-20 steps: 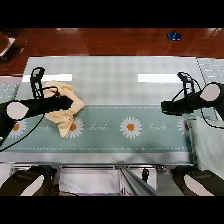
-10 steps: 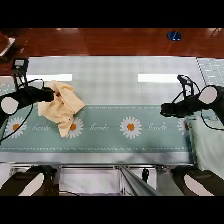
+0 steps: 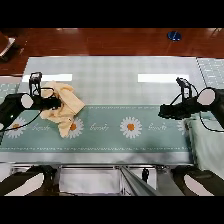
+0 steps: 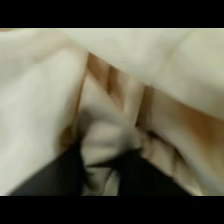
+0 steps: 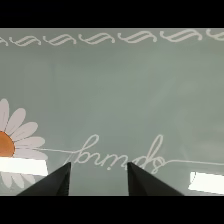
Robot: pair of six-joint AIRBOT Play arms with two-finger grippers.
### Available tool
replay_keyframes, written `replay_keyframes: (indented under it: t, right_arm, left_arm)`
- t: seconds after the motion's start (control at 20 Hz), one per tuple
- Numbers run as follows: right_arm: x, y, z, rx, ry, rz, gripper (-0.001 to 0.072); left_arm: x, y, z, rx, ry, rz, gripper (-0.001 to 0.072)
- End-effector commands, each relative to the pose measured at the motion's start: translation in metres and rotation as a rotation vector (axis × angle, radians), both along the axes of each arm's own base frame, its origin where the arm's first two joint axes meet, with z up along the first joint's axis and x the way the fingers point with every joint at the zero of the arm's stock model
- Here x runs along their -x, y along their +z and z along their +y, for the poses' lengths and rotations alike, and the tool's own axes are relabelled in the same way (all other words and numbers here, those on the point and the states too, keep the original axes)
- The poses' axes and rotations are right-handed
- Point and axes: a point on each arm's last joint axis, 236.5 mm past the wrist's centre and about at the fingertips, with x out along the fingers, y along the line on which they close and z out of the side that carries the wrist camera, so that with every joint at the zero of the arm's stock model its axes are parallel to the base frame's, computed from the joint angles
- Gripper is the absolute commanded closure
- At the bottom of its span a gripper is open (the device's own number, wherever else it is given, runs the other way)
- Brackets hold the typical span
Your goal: Fold the shirts.
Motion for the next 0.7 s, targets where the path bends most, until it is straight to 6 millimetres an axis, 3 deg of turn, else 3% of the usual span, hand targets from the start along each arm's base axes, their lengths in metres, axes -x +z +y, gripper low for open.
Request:
replay_keyframes:
  t: [0.0, 0.15, 0.25, 0.35, 0.45, 0.65]
  right_arm:
    - [0.0, 0.0, 0.002, -0.009, -0.003, 0.001, 0.0305]
    - [0.0, 0.001, 0.003, -0.012, -0.004, 0.002, 0.0305]
    - [0.001, 0.002, 0.004, -0.017, -0.004, 0.004, 0.0305]
    - [0.002, 0.009, 0.007, -0.032, -0.005, -0.015, 0.0305]
    - [0.0, 0.027, 0.006, -0.034, -0.004, -0.078, 0.0305]
    - [-0.001, 0.078, 0.006, -0.046, -0.007, -0.267, 0.0305]
  left_arm:
    - [0.016, -0.017, -0.014, 0.08, 0.038, 0.119, 0.0687]
    - [0.006, 0.013, -0.033, 0.139, -0.031, 0.112, 0.0685]
    - [-0.017, 0.058, -0.061, 0.253, -0.081, -0.006, 0.0685]
    - [-0.039, 0.123, -0.089, 0.377, -0.123, -0.172, 0.0685]
    - [-0.048, 0.187, -0.105, 0.443, -0.166, -0.32, 0.0685]
    - [-0.038, 0.315, -0.124, 0.474, -0.261, -0.598, 0.0686]
